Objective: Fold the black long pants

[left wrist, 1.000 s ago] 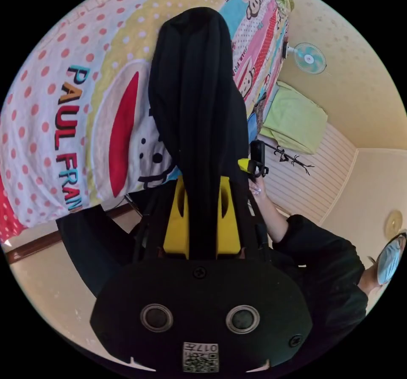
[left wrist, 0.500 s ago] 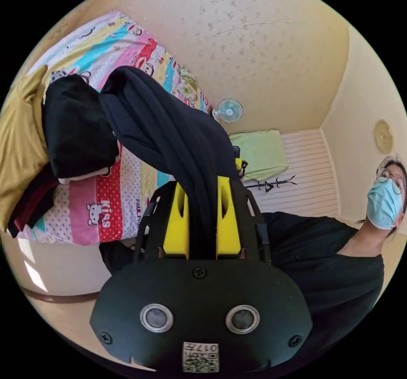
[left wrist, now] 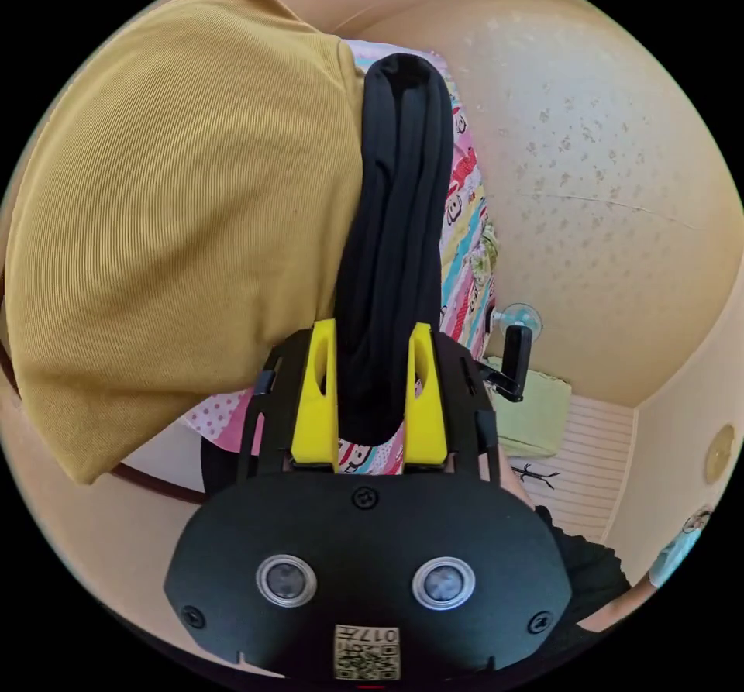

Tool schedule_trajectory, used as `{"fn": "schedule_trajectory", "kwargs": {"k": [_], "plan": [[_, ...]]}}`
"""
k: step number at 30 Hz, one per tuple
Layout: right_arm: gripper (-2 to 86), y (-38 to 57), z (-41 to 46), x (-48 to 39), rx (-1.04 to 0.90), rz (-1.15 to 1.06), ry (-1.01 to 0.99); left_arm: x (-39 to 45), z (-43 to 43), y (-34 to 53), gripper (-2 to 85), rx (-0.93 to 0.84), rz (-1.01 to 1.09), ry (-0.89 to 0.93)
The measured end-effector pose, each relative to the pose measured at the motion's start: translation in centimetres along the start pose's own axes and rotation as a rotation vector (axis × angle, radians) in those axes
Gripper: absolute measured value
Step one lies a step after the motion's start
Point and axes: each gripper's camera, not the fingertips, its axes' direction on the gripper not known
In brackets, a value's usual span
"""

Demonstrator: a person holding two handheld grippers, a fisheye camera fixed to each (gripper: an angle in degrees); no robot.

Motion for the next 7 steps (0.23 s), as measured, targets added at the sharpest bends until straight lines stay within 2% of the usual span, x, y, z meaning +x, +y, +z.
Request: {"fn": "schedule_trajectory", "kwargs": {"k": [3,7], "plan": [[7.7,5.0,-2.5,1.6,0.048,0.001,-0.062,-1.7,-1.6,4.9,12.0,0.027,0.024,-0.001],[2.3,14.7,-4.3,6.3,-0.079,0.084,-0.045,-3.7,-1.5,13.0,5.0,0.021,-0.003,-0.147]]}}
